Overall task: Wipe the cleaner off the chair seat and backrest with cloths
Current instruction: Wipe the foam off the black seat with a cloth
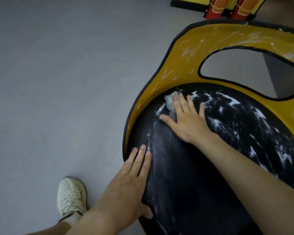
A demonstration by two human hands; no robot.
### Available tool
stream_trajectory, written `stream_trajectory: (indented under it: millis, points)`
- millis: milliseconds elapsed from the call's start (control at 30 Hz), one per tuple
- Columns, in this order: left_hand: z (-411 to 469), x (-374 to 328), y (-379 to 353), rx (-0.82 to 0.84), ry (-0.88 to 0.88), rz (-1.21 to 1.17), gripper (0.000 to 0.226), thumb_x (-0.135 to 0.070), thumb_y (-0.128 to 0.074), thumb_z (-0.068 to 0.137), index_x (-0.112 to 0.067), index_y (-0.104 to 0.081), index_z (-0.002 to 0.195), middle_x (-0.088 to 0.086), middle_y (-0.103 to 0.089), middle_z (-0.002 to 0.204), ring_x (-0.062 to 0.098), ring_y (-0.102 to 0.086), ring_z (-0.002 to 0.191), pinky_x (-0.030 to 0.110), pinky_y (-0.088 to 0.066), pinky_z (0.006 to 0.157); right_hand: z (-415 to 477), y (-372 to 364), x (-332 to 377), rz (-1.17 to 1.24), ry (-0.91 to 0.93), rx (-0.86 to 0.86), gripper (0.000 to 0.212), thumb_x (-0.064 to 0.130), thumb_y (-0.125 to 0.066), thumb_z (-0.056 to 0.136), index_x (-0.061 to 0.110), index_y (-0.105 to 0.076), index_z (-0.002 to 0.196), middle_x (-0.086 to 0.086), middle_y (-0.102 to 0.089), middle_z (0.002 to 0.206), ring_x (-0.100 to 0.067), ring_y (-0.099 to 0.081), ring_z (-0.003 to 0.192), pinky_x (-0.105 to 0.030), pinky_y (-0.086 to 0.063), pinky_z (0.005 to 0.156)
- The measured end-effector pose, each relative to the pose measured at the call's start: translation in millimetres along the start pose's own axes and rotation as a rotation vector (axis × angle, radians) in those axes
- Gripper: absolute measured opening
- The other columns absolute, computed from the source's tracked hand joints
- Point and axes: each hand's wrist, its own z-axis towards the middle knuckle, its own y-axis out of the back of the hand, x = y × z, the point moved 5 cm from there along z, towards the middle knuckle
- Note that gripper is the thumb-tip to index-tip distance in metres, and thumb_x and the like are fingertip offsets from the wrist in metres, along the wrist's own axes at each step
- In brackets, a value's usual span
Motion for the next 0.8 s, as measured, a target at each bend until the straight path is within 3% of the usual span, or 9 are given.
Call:
stream_trajectory:
  millis: [167, 300, 433, 633, 733, 800]
  points:
    - [1.4, -0.6, -0.6, 0.034, 0.016, 0.029, 0.136, -0.077, -0.058, 0.08, -0.013, 0.053, 0.128, 0.003, 0.066, 0.127, 0.02, 0.062, 0.116, 0.03, 0.035, 0.102, 25.8, 8.8, 19.1, 0.047, -0.004, -0.062, 0.107, 0.09, -0.001, 0.083, 0.018, 0.0, 0.162, -0.004, 0.008, 0.169, -0.025, 0.013, 0.154, -0.056, 0.008, 0.123]
    - [3.9, -0.8, -1.4, 0.042, 0.015, 0.082, 0.137, -0.079, -0.055, 0.08, -0.008, 0.05, 0.13, 0.011, 0.063, 0.128, 0.027, 0.059, 0.118, 0.036, 0.033, 0.106, -43.4, -5.8, 48.1, 0.072, 0.214, -0.041, 0.095, 0.083, -0.002, 0.09, 0.021, 0.004, 0.161, 0.003, 0.012, 0.168, -0.017, 0.019, 0.153, -0.051, 0.007, 0.124]
    - [4.7, 0.0, -2.2, 0.051, 0.013, 0.094, 0.136, -0.081, -0.053, 0.08, -0.006, 0.051, 0.127, 0.013, 0.064, 0.125, 0.029, 0.06, 0.116, 0.033, 0.04, 0.094, -82.5, -17.8, 49.3, -0.014, 0.317, 0.012, 0.087, 0.079, -0.003, 0.094, 0.025, 0.009, 0.16, 0.007, 0.017, 0.167, -0.012, 0.025, 0.151, -0.05, 0.008, 0.124]
    - [1.7, 0.7, -2.0, -0.001, 0.01, 0.019, 0.137, -0.076, -0.06, 0.079, -0.013, 0.046, 0.139, 0.005, 0.061, 0.136, 0.023, 0.053, 0.13, 0.034, 0.027, 0.113, -4.4, -1.4, 17.9, -0.121, 0.182, -0.065, 0.085, 0.081, 0.002, 0.091, 0.031, 0.011, 0.159, 0.01, 0.013, 0.168, -0.018, 0.02, 0.153, -0.062, 0.009, 0.12]
    - [-0.1, 0.3, -0.3, -0.028, 0.005, 0.039, 0.136, -0.078, -0.058, 0.079, -0.012, 0.045, 0.14, 0.007, 0.061, 0.137, 0.025, 0.051, 0.133, 0.035, 0.029, 0.111, 22.0, 4.0, 15.0, -0.017, 0.049, -0.081, 0.091, 0.083, 0.001, 0.089, 0.028, 0.001, 0.161, 0.006, 0.006, 0.169, -0.02, 0.015, 0.154, -0.06, 0.007, 0.121]
    - [-0.3, 0.1, -0.3, -0.039, 0.004, 0.06, 0.136, -0.08, -0.055, 0.08, -0.009, 0.045, 0.139, 0.01, 0.06, 0.138, 0.027, 0.052, 0.133, 0.035, 0.032, 0.107, 11.1, 0.2, 27.7, 0.006, 0.054, -0.088, 0.093, 0.083, 0.002, 0.09, 0.023, -0.001, 0.162, 0.003, 0.006, 0.169, -0.021, 0.015, 0.154, -0.057, 0.006, 0.123]
